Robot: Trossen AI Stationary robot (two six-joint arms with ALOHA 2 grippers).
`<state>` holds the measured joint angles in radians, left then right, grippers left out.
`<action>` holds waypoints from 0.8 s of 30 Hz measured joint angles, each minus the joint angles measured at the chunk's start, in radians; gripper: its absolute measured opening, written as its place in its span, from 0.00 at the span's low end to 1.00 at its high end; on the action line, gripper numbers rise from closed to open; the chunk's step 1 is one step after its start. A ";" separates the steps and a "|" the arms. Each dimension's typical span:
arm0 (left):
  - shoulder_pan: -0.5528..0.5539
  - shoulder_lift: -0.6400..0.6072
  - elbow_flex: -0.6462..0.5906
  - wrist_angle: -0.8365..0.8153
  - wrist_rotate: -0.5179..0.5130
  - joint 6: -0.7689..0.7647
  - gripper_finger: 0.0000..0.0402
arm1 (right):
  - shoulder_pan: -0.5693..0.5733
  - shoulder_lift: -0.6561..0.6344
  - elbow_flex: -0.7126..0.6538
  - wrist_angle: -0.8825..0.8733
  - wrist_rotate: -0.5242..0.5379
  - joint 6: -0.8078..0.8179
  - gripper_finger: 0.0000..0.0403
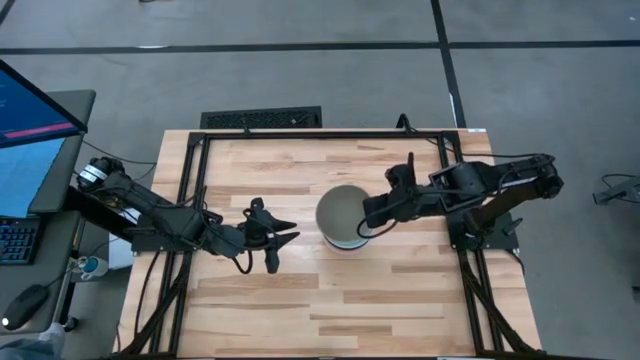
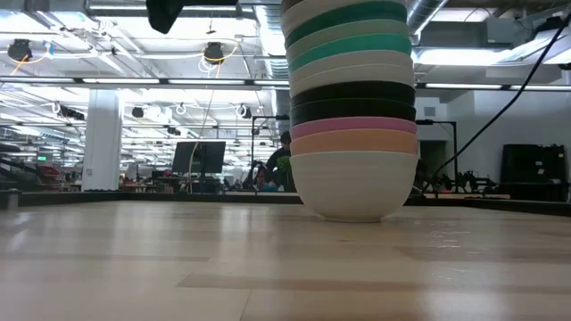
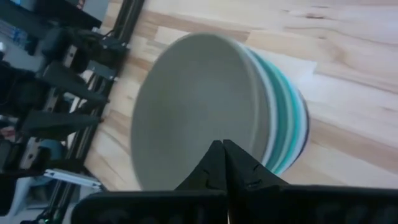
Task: Nest bowls inside each other
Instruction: Stack the gray bowl on the white bowl
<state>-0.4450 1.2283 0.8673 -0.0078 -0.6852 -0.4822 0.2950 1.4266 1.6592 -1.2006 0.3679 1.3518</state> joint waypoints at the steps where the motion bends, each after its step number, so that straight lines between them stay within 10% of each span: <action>1: 0.000 0.000 0.000 0.000 0.000 0.000 0.26 | 0.002 0.000 0.000 0.007 0.000 0.000 0.01; 24: 0.000 0.000 0.000 -0.003 -0.001 0.006 0.26 | 0.024 0.035 0.000 -0.049 -0.057 0.037 0.01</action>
<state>-0.4450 1.2282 0.8673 -0.0104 -0.6865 -0.4759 0.3187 1.4620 1.6595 -1.2499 0.3105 1.3884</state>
